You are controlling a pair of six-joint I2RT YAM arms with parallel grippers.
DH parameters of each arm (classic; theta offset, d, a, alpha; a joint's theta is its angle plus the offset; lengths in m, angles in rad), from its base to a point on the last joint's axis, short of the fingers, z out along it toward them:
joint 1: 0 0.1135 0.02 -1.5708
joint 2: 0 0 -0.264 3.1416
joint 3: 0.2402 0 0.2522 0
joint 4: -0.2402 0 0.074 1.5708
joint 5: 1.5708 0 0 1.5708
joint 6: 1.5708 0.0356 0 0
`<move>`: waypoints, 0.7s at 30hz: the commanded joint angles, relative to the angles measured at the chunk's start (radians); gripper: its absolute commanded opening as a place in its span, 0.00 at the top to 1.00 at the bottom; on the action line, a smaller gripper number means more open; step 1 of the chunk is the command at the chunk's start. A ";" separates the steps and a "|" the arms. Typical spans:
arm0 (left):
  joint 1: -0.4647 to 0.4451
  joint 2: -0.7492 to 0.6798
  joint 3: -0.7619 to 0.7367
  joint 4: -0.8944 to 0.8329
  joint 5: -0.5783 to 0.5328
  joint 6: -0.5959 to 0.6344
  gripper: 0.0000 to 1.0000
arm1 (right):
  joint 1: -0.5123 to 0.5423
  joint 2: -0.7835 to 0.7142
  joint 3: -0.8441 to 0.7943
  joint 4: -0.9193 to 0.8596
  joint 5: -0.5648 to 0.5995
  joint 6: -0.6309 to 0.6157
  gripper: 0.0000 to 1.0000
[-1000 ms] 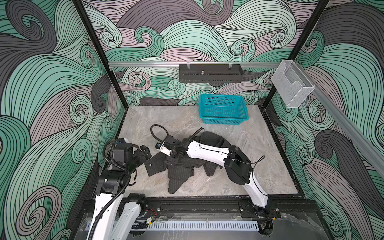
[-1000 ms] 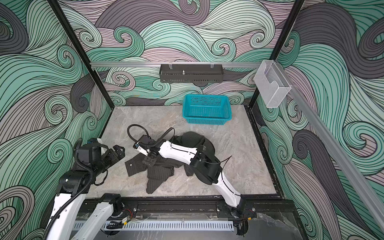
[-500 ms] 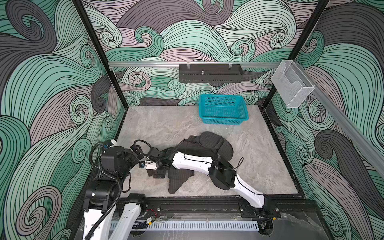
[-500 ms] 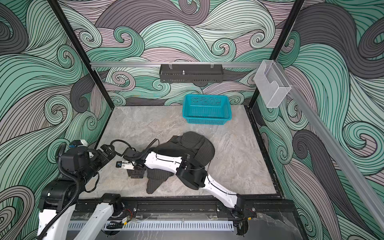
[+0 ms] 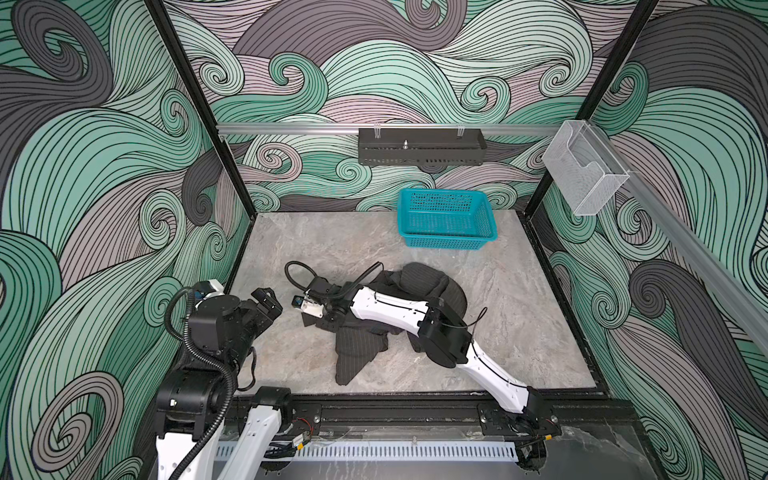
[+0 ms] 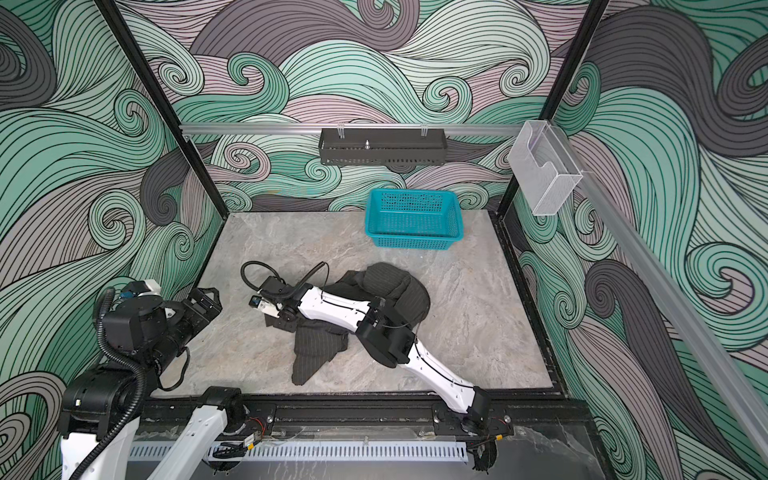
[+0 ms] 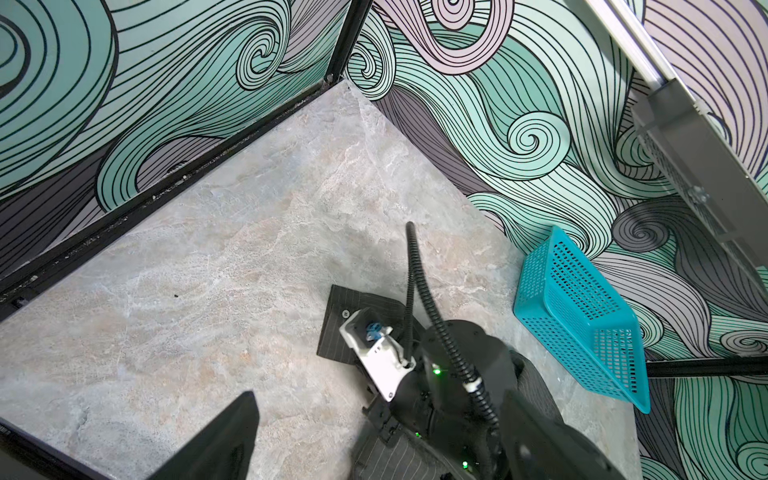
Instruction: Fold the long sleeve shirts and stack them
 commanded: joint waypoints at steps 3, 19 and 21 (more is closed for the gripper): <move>-0.020 -0.004 0.006 -0.035 -0.033 0.027 0.08 | -0.100 -0.462 -0.149 0.072 -0.038 0.150 1.00; -0.153 0.238 -0.371 0.221 0.558 0.112 0.15 | -0.353 -1.366 -0.355 -0.055 0.246 0.190 1.00; -0.222 0.271 -0.420 0.282 0.555 0.091 0.14 | -0.358 -1.421 -0.337 -0.063 0.326 0.164 1.00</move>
